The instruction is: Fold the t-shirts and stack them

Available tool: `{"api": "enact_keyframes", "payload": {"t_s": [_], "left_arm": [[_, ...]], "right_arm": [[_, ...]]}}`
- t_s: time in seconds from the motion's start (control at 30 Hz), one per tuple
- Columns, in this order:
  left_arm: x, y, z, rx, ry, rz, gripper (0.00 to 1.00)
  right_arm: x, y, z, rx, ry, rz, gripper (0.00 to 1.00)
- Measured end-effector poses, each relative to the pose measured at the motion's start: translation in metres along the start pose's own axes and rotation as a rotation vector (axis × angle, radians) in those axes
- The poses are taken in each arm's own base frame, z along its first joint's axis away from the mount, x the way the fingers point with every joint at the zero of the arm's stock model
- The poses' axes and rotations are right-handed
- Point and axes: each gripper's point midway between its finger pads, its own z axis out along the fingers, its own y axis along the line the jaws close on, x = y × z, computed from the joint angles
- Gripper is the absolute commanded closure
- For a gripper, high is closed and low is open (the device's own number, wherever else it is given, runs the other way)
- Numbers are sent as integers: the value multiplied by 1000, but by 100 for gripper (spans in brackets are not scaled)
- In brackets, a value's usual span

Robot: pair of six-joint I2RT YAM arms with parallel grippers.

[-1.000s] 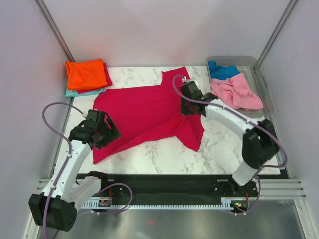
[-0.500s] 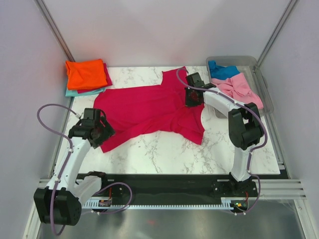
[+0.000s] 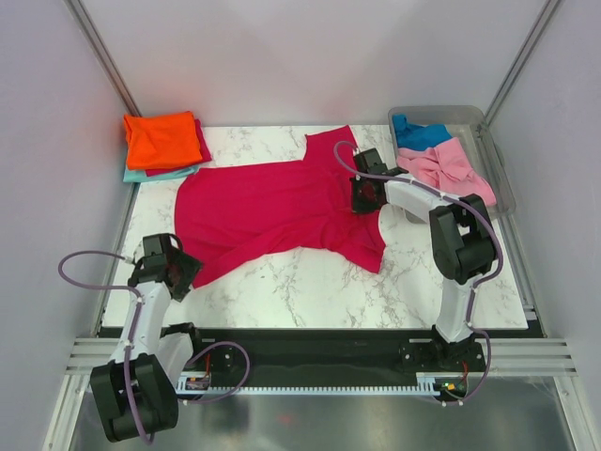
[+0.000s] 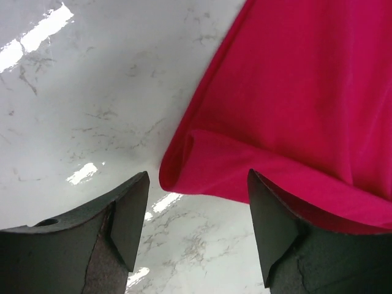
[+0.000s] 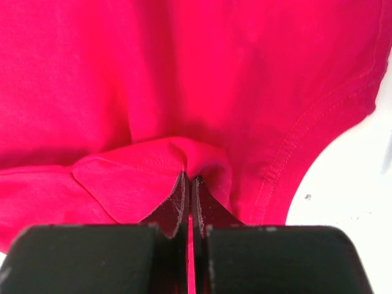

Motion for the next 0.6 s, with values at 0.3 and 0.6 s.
{"api": "enact_keyframes", "payload": {"t_s": [0.3, 0.6], "left_arm": [[-15, -13, 11, 73, -79, -31, 40], [-19, -18, 21, 73, -81, -30, 42]], "right_arm": [[8, -2, -4, -8, 6, -7, 100], [15, -3, -3, -16, 19, -14, 100]]}}
